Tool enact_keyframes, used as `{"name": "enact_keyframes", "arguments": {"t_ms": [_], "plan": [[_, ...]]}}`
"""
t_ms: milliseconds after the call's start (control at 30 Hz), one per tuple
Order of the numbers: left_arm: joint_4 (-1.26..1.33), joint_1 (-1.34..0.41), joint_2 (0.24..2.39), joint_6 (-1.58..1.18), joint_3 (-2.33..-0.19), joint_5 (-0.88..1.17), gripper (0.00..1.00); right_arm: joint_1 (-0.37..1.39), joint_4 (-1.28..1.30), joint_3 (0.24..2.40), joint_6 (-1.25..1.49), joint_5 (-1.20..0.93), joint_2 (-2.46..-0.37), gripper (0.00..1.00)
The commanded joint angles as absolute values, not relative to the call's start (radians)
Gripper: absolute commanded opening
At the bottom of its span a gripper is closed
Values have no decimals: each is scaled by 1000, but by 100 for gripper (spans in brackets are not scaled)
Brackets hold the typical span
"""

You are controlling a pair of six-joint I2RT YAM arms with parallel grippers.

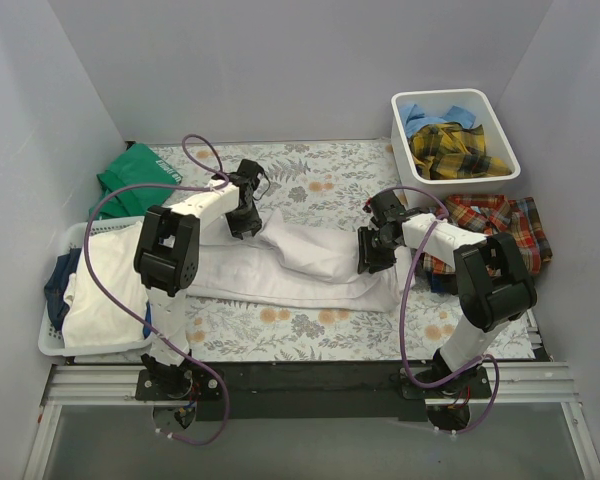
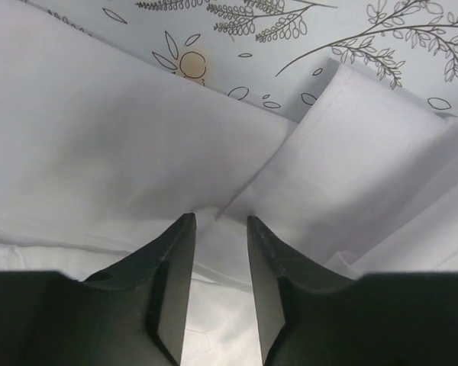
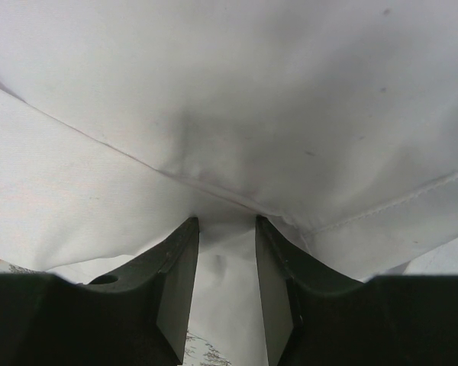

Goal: Fold and stack the long sleeve shirts
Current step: Fold the shirt

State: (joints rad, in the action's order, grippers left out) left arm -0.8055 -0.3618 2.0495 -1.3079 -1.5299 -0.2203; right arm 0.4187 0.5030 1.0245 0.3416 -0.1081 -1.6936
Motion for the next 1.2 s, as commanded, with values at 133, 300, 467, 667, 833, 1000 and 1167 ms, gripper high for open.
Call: {"name": "enact_keyframes", "arguments": {"t_ms": [133, 300, 467, 667, 833, 1000, 1167], "plan": [[-819, -362, 1968, -1292, -1588, -235, 40, 413, 532, 1031, 348, -101, -1704, 44], [-804, -362, 1999, -1290, -1594, -169, 39, 413, 534, 1034, 348, -100, -1703, 44], [-785, -365, 2031, -1295, -1585, -147, 38, 413, 540, 1037, 347, -94, -1701, 44], [-772, -367, 2048, -1292, -1557, -143, 33, 414, 543, 1038, 347, -86, -1698, 43], [-772, -371, 2075, -1290, -1536, -150, 31, 413, 546, 1045, 345, -87, -1701, 43], [-767, -373, 2086, -1287, -1508, -172, 35, 413, 548, 1049, 347, -90, -1703, 43], [-767, -374, 2085, -1289, -1503, -179, 22, 413, 545, 1045, 347, -91, -1701, 43]]}}
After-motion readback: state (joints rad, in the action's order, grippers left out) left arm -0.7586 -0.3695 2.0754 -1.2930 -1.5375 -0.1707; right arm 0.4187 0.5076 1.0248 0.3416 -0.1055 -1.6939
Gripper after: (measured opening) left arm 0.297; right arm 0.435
